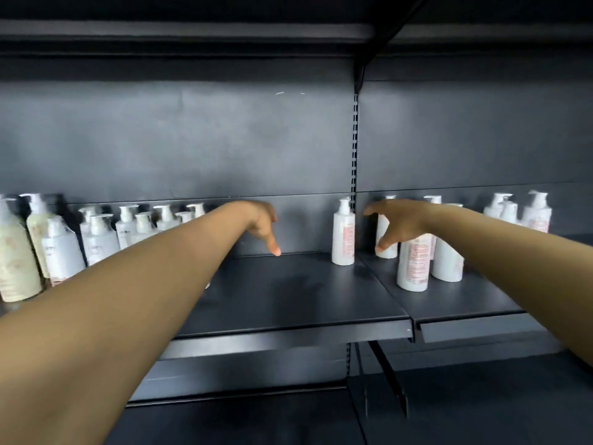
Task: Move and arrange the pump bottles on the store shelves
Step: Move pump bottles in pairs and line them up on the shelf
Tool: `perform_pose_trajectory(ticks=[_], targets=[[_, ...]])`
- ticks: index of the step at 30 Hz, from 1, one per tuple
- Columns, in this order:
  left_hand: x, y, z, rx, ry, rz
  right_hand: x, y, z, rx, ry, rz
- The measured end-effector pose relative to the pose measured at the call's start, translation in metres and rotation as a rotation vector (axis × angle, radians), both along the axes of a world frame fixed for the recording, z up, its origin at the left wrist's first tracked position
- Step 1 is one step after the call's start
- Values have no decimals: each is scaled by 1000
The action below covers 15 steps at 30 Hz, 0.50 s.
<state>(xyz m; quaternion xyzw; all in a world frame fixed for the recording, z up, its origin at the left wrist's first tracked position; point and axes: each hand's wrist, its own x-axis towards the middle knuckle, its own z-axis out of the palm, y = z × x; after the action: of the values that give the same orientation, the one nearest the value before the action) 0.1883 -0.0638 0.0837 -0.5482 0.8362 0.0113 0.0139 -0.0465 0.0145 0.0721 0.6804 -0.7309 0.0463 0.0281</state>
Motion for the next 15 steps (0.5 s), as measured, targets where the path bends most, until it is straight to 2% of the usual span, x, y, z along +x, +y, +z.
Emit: perform_pose_trajectory(ticks=[7,15], targets=[[-66,0,-7,25,48,-6,-83,15,3,-46,-33,0],[-103,-18,-25,16,46,12,-134,6,-20,-101,-223,-18]])
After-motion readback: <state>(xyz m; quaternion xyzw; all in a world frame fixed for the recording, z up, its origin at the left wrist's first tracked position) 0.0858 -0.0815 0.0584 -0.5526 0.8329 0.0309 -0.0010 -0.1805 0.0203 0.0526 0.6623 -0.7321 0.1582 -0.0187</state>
